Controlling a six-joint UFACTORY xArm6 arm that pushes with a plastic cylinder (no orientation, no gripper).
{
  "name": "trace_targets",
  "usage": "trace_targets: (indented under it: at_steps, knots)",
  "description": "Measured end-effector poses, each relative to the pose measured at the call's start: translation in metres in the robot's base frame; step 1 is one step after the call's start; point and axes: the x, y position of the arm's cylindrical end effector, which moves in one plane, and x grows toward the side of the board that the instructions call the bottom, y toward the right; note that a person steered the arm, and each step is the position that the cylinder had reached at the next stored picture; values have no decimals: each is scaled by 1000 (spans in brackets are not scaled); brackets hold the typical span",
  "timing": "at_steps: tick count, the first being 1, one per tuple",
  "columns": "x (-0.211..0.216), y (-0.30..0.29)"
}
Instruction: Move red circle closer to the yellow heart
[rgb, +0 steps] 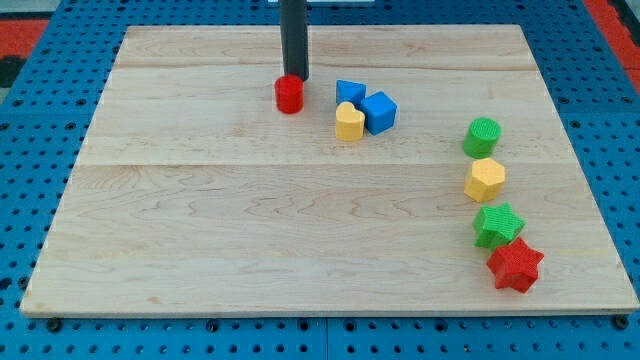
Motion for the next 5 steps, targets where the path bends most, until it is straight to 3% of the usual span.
trace_targets:
  at_steps: [2, 5]
  knots:
    - [4, -49]
    - [40, 2]
